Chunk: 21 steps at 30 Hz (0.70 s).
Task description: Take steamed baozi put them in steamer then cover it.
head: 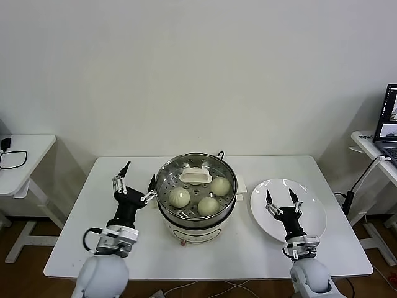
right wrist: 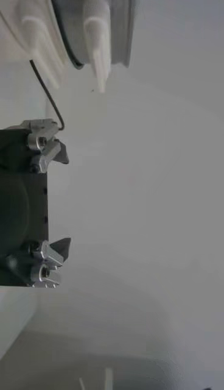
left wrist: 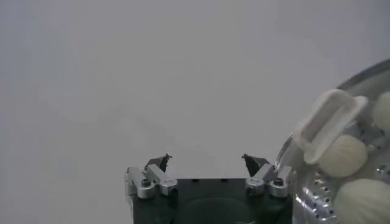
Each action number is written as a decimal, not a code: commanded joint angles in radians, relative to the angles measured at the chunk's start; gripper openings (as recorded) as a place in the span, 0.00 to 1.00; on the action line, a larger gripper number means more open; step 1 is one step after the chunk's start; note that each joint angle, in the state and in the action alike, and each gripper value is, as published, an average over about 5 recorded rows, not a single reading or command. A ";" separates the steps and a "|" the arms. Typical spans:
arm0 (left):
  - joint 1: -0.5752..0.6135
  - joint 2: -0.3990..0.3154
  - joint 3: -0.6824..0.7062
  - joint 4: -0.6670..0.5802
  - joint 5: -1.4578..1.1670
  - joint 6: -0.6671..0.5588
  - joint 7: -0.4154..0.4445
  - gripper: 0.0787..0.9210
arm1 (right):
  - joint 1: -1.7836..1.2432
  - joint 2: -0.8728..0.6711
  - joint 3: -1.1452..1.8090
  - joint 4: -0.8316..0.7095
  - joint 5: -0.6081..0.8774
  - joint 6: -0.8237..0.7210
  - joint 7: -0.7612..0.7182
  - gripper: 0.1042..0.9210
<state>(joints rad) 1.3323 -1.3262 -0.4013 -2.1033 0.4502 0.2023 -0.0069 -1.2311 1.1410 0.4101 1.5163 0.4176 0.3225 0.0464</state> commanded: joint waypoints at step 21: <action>0.097 0.002 -0.136 0.235 -0.515 -0.406 0.039 0.88 | -0.104 0.004 0.030 0.064 0.066 -0.008 -0.043 0.88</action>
<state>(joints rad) 1.4137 -1.3270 -0.5182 -1.8992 0.0027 -0.1496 0.0257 -1.3104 1.1438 0.4325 1.5674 0.4743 0.3157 0.0131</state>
